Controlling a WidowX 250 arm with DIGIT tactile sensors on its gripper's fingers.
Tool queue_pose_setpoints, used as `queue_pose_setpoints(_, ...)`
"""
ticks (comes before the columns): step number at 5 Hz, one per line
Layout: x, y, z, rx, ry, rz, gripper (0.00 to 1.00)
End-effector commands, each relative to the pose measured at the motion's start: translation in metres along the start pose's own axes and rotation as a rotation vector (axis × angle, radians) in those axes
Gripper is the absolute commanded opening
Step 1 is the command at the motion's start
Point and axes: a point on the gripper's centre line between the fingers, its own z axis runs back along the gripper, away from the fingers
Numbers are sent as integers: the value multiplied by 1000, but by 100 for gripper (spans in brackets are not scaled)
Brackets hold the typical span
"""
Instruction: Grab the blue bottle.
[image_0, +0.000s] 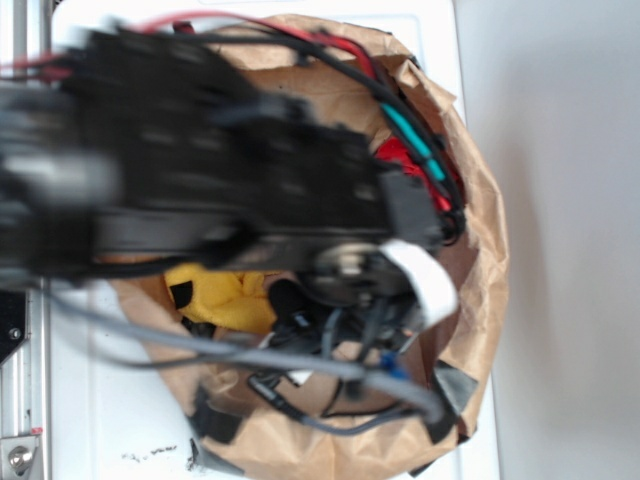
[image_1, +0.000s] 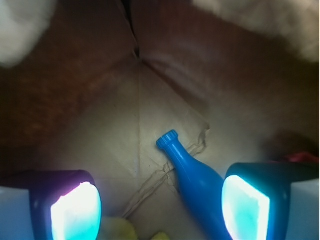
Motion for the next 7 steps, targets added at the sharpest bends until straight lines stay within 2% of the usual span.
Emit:
queue_pose_setpoints(1,24,1,8,14,-51,-56,100)
queue_pose_setpoints(2,22,1,12,28,-33,-90,100)
queue_pose_setpoints(3,19,6,9,18,1,-101,100)
queue_pose_setpoints(4,25,10,9,12,-25,-136,100)
queue_pose_setpoints(5,23,12,8,31,-6,-108,100)
queue_pose_setpoints(7,23,12,8,31,-6,-108,100)
